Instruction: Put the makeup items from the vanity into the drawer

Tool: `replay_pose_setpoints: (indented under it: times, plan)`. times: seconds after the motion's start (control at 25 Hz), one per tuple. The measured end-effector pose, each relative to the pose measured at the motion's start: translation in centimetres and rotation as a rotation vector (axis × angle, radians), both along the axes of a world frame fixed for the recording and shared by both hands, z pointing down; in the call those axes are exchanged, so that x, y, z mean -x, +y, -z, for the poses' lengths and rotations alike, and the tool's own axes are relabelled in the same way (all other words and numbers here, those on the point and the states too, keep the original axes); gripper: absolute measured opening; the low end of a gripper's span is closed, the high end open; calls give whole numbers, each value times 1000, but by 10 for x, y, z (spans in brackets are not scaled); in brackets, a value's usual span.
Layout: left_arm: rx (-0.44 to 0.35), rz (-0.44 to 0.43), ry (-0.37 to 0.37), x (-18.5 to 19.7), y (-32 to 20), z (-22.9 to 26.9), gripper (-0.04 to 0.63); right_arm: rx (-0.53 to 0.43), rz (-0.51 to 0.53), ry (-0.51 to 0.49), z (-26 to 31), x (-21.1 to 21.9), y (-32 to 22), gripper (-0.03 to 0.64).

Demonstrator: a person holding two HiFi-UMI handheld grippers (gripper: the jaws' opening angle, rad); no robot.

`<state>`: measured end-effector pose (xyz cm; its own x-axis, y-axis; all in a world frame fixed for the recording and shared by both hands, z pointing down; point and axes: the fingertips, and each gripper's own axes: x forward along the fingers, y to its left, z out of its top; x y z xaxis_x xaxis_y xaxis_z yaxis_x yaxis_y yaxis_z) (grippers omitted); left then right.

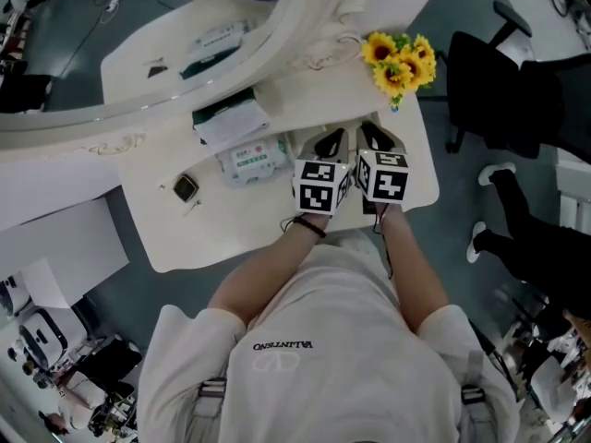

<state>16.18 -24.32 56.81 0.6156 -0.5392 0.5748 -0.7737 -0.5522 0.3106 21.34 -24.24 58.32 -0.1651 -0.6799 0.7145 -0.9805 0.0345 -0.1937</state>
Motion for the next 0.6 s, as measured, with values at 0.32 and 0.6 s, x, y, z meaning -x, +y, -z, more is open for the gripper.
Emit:
replay_pose_setpoints:
  times: [0.32, 0.6]
  plan:
    - [7, 0, -12, -2, -7, -8, -2, 20, 26, -4, -11, 6, -7, 103]
    - [16, 3, -14, 0, -8, -14, -2, 26, 33, -6, -17, 7, -10, 104]
